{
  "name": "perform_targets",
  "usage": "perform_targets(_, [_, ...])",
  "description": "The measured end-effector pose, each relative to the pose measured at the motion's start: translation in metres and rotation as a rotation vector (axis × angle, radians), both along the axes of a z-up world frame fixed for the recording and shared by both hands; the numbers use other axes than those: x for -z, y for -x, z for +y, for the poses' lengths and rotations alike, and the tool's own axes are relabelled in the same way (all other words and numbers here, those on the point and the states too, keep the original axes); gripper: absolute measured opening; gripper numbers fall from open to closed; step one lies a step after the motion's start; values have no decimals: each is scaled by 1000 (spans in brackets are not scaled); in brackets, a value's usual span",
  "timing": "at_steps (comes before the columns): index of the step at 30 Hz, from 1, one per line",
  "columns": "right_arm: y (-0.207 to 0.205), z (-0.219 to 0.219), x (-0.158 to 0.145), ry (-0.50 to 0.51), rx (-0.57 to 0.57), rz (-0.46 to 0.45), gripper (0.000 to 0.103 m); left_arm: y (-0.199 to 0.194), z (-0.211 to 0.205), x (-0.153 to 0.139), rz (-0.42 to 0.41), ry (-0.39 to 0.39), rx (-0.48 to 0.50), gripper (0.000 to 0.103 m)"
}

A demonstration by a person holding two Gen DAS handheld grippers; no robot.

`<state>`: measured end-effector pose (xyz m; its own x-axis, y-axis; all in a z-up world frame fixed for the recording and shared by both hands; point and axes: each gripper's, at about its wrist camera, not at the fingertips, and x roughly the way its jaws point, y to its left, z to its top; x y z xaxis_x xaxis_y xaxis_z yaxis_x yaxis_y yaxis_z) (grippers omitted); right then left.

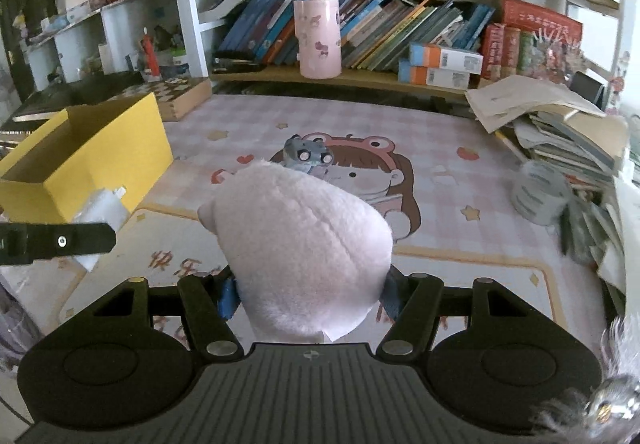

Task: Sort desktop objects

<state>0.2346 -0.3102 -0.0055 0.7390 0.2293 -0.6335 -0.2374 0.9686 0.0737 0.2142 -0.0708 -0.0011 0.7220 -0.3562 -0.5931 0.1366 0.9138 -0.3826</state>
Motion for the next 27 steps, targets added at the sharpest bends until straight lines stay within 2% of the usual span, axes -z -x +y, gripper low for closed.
perform_targets(13, [88, 41, -1, -10, 30, 31, 62, 67, 29, -2, 10, 19, 59, 42])
perform_targets(27, [144, 81, 6, -17, 27, 49, 62, 120, 65, 2, 29, 23, 66, 42])
